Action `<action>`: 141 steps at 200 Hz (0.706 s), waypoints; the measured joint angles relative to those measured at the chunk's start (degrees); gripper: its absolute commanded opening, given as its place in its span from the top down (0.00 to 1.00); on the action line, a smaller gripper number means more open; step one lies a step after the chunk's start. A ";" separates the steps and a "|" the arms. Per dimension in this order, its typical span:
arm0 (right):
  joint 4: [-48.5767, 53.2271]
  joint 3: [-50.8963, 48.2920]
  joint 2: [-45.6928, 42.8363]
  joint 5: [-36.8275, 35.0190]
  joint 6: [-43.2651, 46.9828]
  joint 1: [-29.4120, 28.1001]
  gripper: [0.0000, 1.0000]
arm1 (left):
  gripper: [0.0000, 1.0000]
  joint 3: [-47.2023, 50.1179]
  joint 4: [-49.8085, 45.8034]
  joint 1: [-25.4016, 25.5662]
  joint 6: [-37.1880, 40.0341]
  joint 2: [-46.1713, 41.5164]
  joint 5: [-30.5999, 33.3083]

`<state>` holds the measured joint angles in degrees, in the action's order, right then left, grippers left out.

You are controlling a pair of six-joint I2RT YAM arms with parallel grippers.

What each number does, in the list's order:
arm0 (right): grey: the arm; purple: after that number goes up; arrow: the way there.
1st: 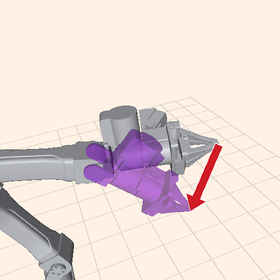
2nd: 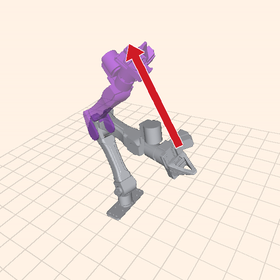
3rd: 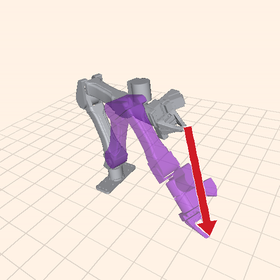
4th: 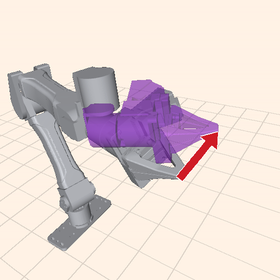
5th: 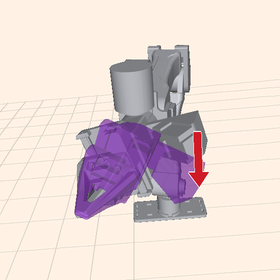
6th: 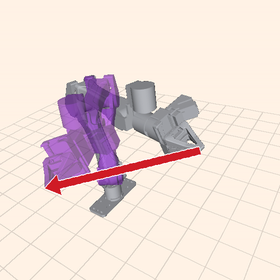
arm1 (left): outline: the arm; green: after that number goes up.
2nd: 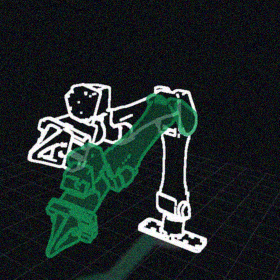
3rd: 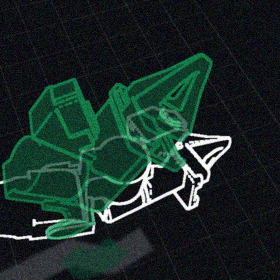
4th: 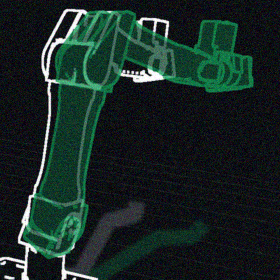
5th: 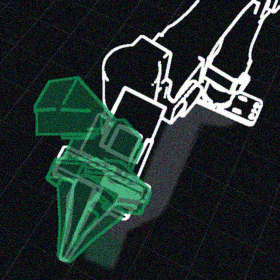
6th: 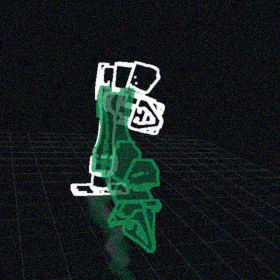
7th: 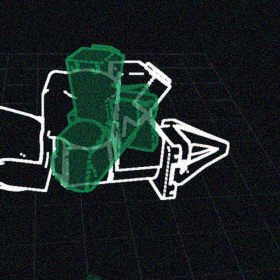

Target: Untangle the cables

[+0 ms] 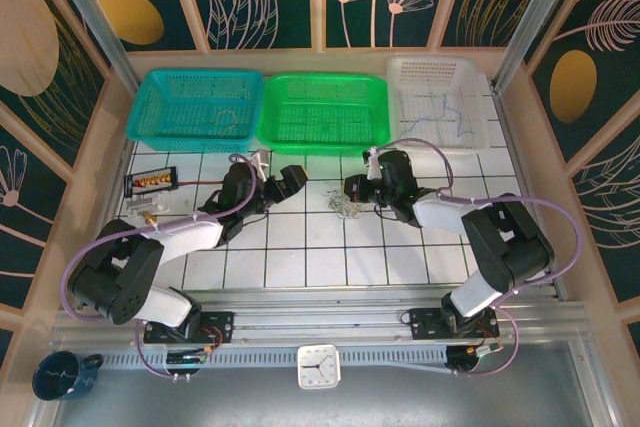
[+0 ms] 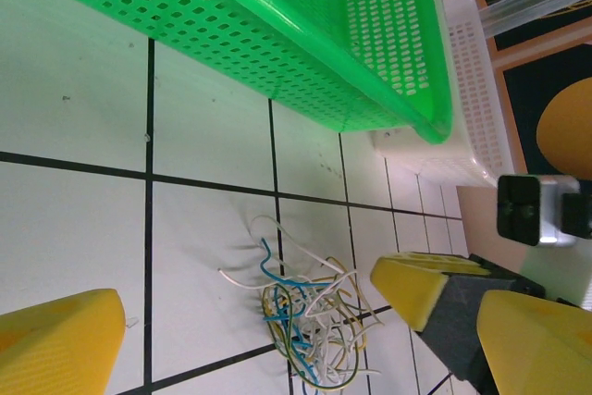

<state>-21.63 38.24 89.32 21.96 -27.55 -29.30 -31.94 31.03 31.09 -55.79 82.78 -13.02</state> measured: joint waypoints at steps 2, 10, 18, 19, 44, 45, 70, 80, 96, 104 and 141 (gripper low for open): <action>0.00 0.00 -0.22 0.02 0.00 0.00 1.00 | 0.02 0.00 0.04 0.00 0.00 0.07 0.00; 0.00 0.00 -1.01 0.07 0.00 0.00 0.98 | 0.02 0.00 0.11 0.00 0.00 0.17 0.02; 0.02 0.00 -1.84 0.04 0.00 0.00 0.85 | 0.02 0.00 0.11 0.00 0.00 0.24 0.02; 0.00 0.00 -1.90 0.04 0.00 0.00 0.83 | 0.02 0.00 0.13 0.00 0.00 0.24 0.02; 0.17 0.00 -3.37 -0.98 0.31 0.04 0.51 | 0.02 0.00 0.44 0.00 0.00 0.48 0.00; 0.17 0.00 -3.34 -1.01 0.24 0.04 0.50 | 0.02 0.00 0.46 0.00 0.00 0.48 -0.02; 0.57 -0.20 -3.30 -1.92 -0.15 0.28 0.37 | 0.02 0.00 0.50 0.00 0.00 0.52 -0.02; 0.37 -0.42 -3.13 -2.01 -0.24 0.35 0.36 | 0.01 0.00 0.50 0.00 0.02 0.52 -0.02; 0.02 -0.52 -1.95 -1.90 -0.52 0.35 0.35 | 0.01 0.00 0.52 0.00 0.02 0.52 -0.04; -0.46 -0.52 -0.96 -1.73 -0.87 0.35 0.34 | 0.02 0.00 0.52 0.00 0.02 0.55 -0.04; -4.37 -0.52 5.05 2.08 -2.99 0.22 0.56 | 0.01 0.00 0.57 0.00 0.00 1.14 -0.04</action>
<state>-26.00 37.71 94.37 24.03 -30.55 -29.08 -31.94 31.59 31.09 -55.79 83.92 -13.06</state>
